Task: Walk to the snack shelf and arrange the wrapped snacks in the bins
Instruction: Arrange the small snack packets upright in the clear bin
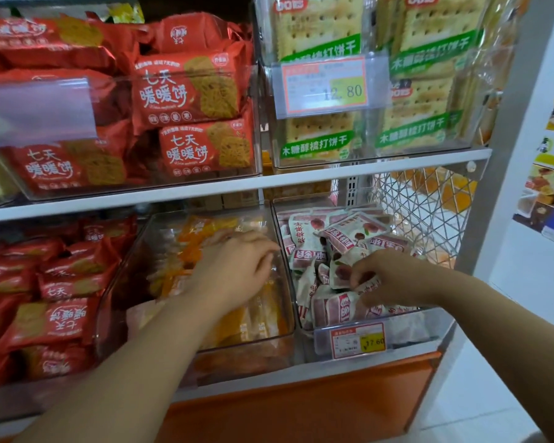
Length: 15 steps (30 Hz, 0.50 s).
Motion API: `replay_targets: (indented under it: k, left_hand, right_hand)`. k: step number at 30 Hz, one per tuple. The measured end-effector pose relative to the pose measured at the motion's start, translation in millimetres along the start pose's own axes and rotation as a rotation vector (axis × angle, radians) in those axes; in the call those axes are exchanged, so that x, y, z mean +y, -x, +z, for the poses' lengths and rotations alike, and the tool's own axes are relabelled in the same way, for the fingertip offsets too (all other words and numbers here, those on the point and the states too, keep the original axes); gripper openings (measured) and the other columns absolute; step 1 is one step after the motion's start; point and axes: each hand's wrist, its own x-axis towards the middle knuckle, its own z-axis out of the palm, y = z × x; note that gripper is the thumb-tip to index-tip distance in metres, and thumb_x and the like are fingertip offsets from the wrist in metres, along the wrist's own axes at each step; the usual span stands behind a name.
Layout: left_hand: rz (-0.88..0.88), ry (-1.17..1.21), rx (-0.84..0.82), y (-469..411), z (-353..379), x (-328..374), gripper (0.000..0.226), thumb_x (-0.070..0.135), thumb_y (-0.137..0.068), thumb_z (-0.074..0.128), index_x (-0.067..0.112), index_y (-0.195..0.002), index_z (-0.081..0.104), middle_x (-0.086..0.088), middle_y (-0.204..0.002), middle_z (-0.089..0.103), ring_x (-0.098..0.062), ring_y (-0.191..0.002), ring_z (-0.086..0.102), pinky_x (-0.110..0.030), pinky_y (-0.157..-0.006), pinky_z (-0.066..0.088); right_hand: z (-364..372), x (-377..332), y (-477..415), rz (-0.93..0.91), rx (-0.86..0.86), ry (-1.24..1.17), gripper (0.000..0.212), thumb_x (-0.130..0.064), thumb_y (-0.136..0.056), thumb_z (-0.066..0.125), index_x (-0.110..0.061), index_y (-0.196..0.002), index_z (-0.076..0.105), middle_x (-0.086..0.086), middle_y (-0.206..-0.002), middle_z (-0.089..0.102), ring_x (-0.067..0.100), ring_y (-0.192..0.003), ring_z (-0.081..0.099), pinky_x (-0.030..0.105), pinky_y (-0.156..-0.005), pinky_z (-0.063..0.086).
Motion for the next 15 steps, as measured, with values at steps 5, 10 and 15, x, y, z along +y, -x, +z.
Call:
replay_targets:
  k: [5,10,15]
  left_hand:
    - [0.100,0.163,-0.081,-19.8,5.5,30.9,0.029,0.029,-0.097,0.044,0.035,-0.122,0.058,0.015,-0.126,0.057,-0.007,-0.115,0.050,-0.031,-0.109,0.028]
    - [0.111,0.388,-0.255,-46.7,17.3,56.5,0.030,0.031,-0.094,0.051,0.034,-0.124,0.056,0.012,-0.130,0.055,-0.013,-0.107,0.059,-0.032,-0.096,0.046]
    - [0.246,0.199,-0.532,-75.6,37.7,72.4,0.052,0.041,-0.086,0.063,0.024,-0.133,0.048,0.000,-0.134,0.044,-0.016,-0.115,0.049,-0.036,-0.098,0.043]
  right_hand:
    - [-15.6,19.8,17.3,0.123,0.482,-0.384,0.010,-0.028,-0.082,0.068,-0.024,-0.084,0.059,-0.005,-0.081,0.065,0.014,-0.070,0.064,0.027,-0.058,0.052]
    - [-4.7,33.9,21.5,0.239,0.888,-0.258,0.018,-0.014,-0.084,0.065,-0.017,-0.071,0.053,-0.009,-0.067,0.056,0.014,-0.065,0.056,0.021,-0.054,0.036]
    - [2.6,47.8,23.5,0.234,0.736,-0.082,0.007,-0.019,-0.087,0.062,-0.022,-0.084,0.057,-0.011,-0.080,0.055,0.009,-0.066,0.049,0.015,-0.055,0.033]
